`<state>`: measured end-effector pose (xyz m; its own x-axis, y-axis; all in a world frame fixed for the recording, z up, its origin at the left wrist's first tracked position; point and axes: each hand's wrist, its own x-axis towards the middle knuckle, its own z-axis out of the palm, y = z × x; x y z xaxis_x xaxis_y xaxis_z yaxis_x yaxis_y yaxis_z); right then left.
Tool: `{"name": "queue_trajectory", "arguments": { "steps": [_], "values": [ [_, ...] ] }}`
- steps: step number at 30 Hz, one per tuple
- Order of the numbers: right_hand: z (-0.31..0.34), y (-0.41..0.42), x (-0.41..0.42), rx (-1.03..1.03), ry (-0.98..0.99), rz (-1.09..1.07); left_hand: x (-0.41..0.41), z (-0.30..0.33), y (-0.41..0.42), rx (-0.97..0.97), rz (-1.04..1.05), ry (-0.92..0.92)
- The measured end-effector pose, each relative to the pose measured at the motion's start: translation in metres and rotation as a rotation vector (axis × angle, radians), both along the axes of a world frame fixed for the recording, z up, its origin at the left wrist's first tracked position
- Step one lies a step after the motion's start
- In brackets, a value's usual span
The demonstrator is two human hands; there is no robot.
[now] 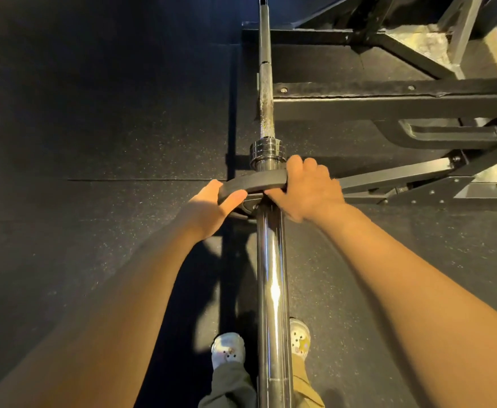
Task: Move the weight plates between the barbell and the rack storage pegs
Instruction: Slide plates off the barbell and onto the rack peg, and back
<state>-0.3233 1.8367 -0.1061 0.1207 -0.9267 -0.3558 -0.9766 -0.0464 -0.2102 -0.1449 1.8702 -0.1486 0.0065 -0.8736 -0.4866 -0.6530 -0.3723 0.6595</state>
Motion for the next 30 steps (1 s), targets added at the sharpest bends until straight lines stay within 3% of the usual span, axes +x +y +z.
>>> {"name": "queue_trajectory", "arguments": {
  "steps": [2, 4, 6, 10, 11, 14, 17, 23, 26, 30],
  "values": [
    [-0.008, -0.004, -0.02, 0.122, -0.233, -0.068, -0.003, 0.01, -0.002, -0.111, -0.056, -0.098],
    [-0.016, -0.003, -0.04, 0.259, -0.456, -0.161, -0.01, 0.021, -0.004, -0.275, -0.206, -0.317],
    [-0.02, 0.01, -0.049, 0.389, -0.569, -0.264, -0.018, 0.022, 0.0, -0.461, -0.292, -0.458],
    [-0.035, 0.028, -0.059, 0.421, -0.592, -0.342, -0.035, 0.006, 0.019, -0.574, -0.218, -0.348],
    [-0.034, 0.026, -0.058, 0.414, -0.583, -0.339, -0.034, 0.003, 0.022, -0.53, -0.204, -0.324],
    [-0.03, 0.019, -0.055, 0.428, -0.529, -0.339, -0.028, 0.008, 0.019, -0.307, -0.013, -0.026],
    [-0.02, 0.019, -0.048, 0.395, -0.425, -0.3, -0.021, 0.013, 0.018, -0.16, -0.019, 0.007],
    [0.012, 0.04, -0.007, 0.117, 0.173, 0.053, -0.016, 0.008, 0.033, -0.04, 0.168, 0.126],
    [0.021, 0.039, 0.02, 0.163, 0.16, 0.133, -0.007, -0.003, 0.053, 0.002, 0.271, 0.095],
    [0.03, 0.046, 0.044, 0.156, 0.103, 0.133, -0.007, 0.001, 0.043, -0.077, 0.223, 0.22]
  ]
}}
